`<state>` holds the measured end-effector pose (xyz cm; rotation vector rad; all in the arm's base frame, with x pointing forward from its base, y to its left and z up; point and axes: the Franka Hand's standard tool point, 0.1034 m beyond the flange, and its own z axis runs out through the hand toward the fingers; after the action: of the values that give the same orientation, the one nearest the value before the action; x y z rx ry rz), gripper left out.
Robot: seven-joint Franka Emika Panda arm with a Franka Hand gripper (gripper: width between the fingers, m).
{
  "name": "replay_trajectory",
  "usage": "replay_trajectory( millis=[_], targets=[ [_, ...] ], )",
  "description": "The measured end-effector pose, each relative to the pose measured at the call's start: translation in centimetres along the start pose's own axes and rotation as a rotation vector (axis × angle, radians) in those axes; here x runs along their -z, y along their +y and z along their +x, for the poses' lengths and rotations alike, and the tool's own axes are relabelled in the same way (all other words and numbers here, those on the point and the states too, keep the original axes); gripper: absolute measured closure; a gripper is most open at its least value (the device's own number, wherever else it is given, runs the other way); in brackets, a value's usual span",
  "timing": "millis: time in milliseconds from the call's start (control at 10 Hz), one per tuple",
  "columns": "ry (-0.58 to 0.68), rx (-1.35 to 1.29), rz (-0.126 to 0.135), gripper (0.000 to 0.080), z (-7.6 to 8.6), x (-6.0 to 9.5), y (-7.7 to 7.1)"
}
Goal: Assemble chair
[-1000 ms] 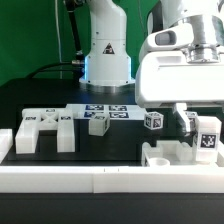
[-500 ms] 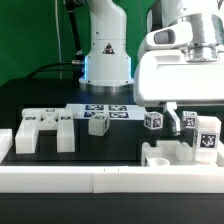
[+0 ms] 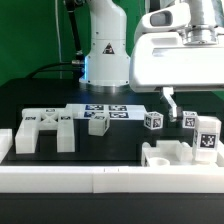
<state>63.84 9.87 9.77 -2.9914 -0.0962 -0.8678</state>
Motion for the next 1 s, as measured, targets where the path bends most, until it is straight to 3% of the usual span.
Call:
replay_trajectory(
  millis=[300,400,900,1000],
  targets=[
    [-0.028,0.0,0.004,0.015,-0.5,-0.2,-0.1],
    [-0.133,-0.005,0.016,0.015,-1.5,-0.6,-0.2],
    [-0.478,-0.019,0.064,0.015,-2.1,-0.8,-1.1],
    [-0.472,-0.018,0.064,0.015,-1.7,-1.1,-1.1]
  ],
)
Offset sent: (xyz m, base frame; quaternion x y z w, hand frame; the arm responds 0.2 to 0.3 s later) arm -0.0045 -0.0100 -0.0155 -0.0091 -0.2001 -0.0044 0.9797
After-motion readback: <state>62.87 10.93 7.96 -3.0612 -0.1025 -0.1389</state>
